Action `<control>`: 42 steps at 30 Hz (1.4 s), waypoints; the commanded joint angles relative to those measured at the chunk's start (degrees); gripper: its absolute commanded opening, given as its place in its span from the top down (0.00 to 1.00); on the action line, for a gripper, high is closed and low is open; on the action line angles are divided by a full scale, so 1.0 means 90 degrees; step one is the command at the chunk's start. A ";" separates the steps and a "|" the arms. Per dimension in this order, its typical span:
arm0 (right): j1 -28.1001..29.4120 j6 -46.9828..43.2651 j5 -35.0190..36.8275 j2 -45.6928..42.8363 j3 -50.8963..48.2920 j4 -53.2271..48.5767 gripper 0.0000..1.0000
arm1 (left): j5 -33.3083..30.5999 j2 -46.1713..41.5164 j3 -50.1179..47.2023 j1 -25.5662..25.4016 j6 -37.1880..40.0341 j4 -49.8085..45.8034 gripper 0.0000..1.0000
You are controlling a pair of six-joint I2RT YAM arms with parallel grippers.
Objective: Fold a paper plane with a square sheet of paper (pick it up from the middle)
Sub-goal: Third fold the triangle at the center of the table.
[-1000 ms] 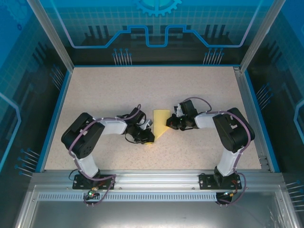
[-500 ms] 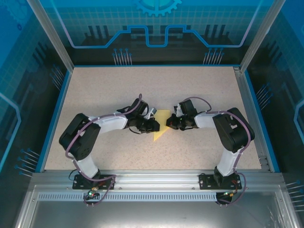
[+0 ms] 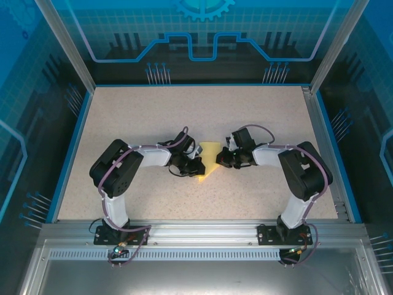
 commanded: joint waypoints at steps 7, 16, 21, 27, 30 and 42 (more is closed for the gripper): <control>0.0514 0.0176 -0.0219 -0.0180 -0.0082 0.0334 1.00 | -0.0524 0.0216 -0.0090 -0.0060 0.0275 -0.0496 0.91; 0.0613 0.0379 0.0039 0.0444 -0.0549 0.0891 1.00 | -0.0602 0.0254 -0.0067 -0.0069 0.0285 -0.0518 0.92; 0.0302 0.0278 0.0101 0.0441 -0.0733 0.0911 1.00 | -0.0637 0.0216 -0.0124 -0.0069 0.0330 -0.0540 0.94; -0.0208 -0.0036 0.0026 0.0318 -0.0446 0.0533 1.00 | -0.0775 0.0218 -0.0187 -0.0066 0.0456 -0.0697 0.95; -0.0419 -0.0136 0.0018 0.0382 -0.0338 0.0416 1.00 | -0.0832 0.0192 -0.0261 -0.0064 0.0494 -0.0699 0.96; -0.0880 -0.0400 0.0268 0.0267 0.0018 -0.0247 1.00 | -0.0841 -0.0012 -0.0501 -0.0063 0.0734 -0.0686 0.95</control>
